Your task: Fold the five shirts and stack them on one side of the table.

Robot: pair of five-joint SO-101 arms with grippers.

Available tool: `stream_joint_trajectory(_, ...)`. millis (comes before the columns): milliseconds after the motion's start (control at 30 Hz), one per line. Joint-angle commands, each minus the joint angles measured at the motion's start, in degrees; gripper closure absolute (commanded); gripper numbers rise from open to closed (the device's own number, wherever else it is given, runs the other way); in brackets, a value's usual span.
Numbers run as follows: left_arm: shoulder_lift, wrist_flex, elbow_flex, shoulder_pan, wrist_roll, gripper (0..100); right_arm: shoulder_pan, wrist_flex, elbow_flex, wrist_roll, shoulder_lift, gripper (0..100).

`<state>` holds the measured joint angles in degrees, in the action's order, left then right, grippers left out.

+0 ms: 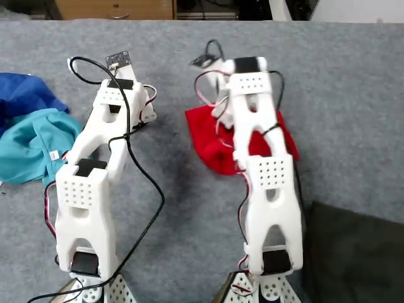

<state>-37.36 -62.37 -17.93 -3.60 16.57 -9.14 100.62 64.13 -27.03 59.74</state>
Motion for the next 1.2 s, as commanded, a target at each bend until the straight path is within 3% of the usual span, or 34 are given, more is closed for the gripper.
stream_joint_trajectory(0, 2.33, 1.14, -0.53, 0.53, -0.53, 98, 3.74, 0.62, 6.11, -0.44, -0.13, 98.4)
stream_joint_trajectory(333, 2.07, 1.14, -1.49, -0.09, -0.70, 98, 7.78, 0.09, 10.86, -0.53, -0.04, 98.4)
stream_joint_trajectory(733, 2.07, 1.14, -1.49, -0.09, -0.70, 98, 21.32, -16.62, 10.68, -0.62, 2.42, 98.4)
stream_joint_trajectory(900, 2.07, 1.14, -1.49, -0.09, -0.70, 98, 20.26, -13.63, 20.44, -0.62, 1.71, 98.4)
stream_joint_trajectory(1067, 2.07, 1.14, -1.49, -0.09, -0.70, 98, 14.29, -1.23, 31.52, -0.62, 1.10, 98.4)
stream_joint_trajectory(1167, 2.07, 1.14, -1.49, -0.09, -0.70, 98, 12.00, 2.02, 28.88, 0.70, -0.75, 98.4)
